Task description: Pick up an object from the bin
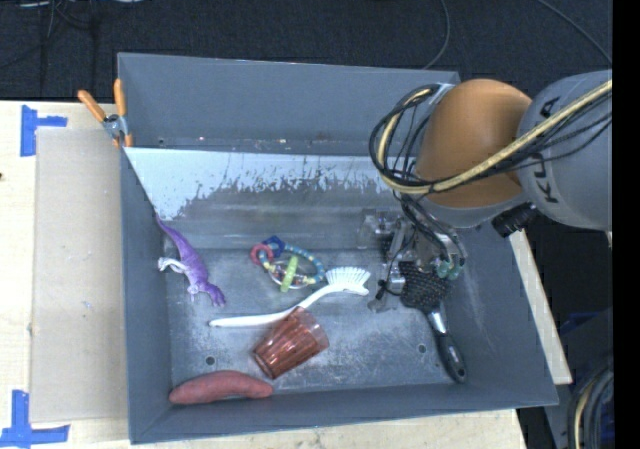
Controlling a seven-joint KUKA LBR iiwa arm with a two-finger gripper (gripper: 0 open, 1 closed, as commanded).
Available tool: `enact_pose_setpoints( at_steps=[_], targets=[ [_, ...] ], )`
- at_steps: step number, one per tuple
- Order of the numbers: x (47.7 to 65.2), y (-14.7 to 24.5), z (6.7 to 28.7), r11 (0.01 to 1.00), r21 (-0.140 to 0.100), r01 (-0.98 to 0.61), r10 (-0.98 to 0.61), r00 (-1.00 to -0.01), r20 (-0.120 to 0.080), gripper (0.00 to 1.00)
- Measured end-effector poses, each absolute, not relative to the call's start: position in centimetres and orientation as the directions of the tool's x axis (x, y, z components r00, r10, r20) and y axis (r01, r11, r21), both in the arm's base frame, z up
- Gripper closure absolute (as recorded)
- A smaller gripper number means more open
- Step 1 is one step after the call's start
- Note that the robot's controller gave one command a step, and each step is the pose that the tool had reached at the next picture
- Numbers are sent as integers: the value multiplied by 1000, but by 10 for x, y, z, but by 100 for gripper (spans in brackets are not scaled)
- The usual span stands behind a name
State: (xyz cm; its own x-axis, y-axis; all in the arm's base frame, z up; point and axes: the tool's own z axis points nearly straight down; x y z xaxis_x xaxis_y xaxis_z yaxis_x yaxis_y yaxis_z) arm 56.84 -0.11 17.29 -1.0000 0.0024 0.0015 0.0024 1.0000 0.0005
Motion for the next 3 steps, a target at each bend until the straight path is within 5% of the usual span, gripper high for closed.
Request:
enact_pose_setpoints(
  at_steps=[2, 3],
  targets=[
    [581, 41, 78, 996, 1, 92, 92, -996, 3, 0],
    [583, 50, 65, 996, 0, 94, 94, -996, 4, 0]
  ],
)
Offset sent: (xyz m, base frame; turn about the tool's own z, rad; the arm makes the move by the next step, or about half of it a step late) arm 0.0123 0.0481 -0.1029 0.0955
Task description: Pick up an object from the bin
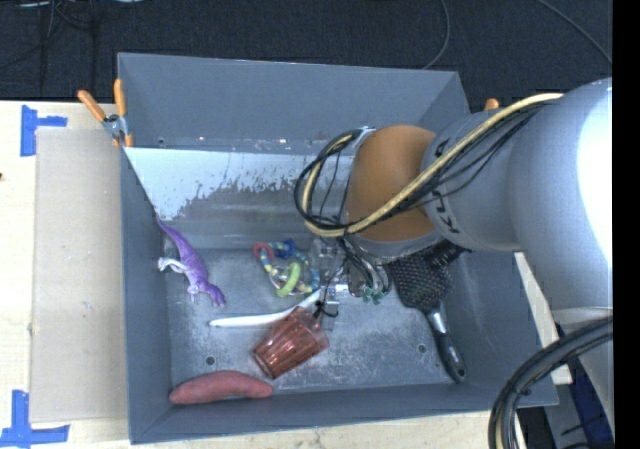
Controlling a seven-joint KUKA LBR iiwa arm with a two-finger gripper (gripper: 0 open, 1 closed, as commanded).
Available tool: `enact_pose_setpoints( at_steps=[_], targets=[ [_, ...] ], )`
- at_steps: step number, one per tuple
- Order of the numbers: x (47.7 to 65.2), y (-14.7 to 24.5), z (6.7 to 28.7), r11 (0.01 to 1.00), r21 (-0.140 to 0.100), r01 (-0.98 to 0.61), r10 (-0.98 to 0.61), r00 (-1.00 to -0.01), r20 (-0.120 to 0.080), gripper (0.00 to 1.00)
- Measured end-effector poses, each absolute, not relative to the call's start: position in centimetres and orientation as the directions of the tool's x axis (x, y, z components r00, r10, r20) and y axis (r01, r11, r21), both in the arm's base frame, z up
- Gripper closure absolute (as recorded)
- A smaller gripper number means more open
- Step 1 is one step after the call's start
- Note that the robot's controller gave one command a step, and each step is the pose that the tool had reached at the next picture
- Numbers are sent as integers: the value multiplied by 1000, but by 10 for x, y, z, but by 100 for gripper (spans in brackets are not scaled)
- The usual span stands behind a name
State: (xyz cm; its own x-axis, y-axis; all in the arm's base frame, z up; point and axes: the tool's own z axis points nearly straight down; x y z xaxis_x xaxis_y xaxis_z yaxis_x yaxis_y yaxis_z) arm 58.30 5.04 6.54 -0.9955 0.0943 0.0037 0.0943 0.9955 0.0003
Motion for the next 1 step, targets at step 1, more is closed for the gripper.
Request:
enact_pose_setpoints(
  at_steps=[1],
  targets=[
    [551, 39, 117, 992, 2, -128, -128, -992, 5, 100]
  ],
)
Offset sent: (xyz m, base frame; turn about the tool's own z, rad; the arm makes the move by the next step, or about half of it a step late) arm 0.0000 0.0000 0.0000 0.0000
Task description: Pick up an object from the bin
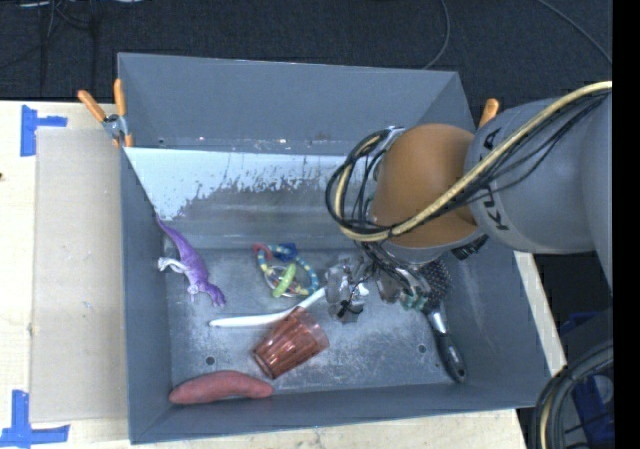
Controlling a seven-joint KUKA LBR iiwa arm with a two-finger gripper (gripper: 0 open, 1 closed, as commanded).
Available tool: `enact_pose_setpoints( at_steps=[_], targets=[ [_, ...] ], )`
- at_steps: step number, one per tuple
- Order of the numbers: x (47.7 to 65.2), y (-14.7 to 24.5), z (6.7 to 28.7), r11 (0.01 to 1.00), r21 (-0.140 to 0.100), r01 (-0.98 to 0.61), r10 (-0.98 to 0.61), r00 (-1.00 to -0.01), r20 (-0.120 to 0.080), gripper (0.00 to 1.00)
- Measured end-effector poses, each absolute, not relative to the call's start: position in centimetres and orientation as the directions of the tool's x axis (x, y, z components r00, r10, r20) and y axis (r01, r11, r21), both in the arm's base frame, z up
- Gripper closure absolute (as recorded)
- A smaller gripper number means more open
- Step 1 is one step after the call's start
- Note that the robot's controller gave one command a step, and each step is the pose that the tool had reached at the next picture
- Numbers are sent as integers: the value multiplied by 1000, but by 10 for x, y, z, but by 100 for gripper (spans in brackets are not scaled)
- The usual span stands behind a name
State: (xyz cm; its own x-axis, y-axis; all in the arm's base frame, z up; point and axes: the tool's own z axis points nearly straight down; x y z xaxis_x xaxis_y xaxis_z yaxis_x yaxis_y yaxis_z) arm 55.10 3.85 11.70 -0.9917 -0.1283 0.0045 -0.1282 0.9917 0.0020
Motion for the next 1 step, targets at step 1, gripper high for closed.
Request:
enact_pose_setpoints(
  at_steps=[1],
  targets=[
    [551, 38, 117, 992, 2, -128, -128, -992, 4, 100]
  ],
)
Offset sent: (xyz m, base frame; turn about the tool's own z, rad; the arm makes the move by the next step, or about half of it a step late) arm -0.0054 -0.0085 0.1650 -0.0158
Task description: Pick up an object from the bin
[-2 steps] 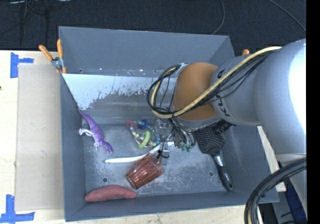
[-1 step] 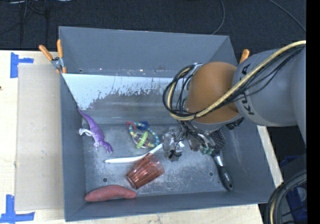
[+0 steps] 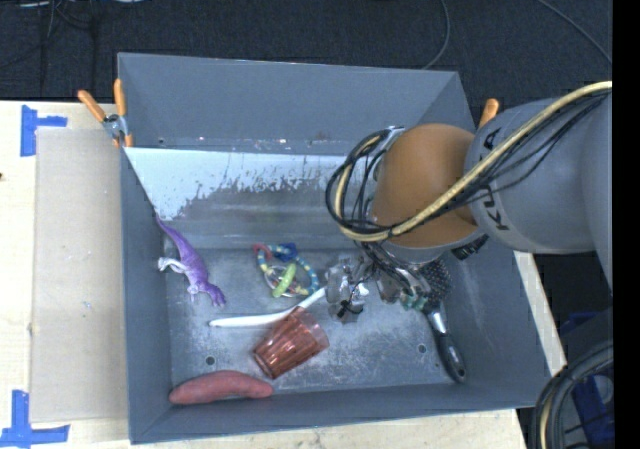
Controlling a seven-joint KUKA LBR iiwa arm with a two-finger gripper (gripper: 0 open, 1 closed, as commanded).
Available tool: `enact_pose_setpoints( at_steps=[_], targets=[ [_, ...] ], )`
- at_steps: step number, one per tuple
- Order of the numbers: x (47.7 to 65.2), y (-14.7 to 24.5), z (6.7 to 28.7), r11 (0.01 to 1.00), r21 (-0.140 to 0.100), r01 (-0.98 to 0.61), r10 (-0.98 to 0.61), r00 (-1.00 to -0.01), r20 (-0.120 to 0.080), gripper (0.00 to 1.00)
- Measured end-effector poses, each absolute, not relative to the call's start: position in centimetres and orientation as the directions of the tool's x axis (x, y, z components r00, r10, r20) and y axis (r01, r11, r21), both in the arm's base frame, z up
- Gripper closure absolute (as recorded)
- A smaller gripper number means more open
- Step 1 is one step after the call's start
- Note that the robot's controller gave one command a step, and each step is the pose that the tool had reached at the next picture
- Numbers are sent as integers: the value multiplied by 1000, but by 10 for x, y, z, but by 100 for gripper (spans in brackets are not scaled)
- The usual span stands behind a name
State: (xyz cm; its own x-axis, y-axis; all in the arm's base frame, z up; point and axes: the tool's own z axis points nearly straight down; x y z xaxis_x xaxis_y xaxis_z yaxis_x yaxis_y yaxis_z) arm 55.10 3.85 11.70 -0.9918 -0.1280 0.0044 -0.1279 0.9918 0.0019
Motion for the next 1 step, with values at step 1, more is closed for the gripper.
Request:
enact_pose_setpoints(
  at_steps=[1],
  targets=[
    [548, 36, 167, 991, 3, -133, -133, -991, 10, 100]
  ],
)
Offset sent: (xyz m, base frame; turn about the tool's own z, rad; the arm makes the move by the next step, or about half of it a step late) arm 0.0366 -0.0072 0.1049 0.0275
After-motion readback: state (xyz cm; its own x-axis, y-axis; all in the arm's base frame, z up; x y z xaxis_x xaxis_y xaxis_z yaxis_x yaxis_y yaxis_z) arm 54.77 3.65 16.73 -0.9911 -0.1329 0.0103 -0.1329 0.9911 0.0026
